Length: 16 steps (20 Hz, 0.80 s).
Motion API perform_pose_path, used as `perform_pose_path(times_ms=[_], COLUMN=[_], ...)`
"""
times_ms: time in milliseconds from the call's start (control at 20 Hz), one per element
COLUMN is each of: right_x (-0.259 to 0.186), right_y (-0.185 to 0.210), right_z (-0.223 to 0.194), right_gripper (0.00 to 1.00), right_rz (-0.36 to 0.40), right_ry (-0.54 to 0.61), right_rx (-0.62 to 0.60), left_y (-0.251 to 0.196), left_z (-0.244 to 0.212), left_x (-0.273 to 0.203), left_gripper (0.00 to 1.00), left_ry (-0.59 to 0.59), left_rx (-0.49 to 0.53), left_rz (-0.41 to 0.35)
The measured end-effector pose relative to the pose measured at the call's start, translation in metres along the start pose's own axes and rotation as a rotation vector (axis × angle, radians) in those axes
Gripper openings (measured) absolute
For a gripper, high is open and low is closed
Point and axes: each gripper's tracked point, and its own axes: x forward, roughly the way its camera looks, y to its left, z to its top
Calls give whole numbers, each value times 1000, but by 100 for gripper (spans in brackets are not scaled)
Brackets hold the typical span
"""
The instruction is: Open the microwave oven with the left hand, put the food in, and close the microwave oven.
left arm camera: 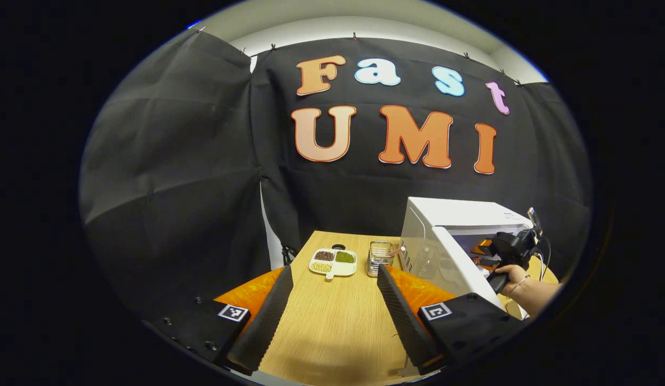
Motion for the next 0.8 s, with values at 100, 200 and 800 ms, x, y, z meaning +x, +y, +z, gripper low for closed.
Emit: perform_pose_path(times_ms=[100,200,800], right_x=[1,-3,-99], right_y=[0,-3,-6], right_z=[11,16,37], right_gripper=[85,93,94], right_rz=[-14,-21,67], right_ry=[-28,-43,-32], right_rx=[-76,-169,-517], left_y=[3,7,18], left_z=[-2,-3,4], left_x=[-5,-11,-81], left_gripper=[100,100,98], left_ry=[3,0,-65], left_rx=[-5,-15,-11], left_rz=[5,13,56])
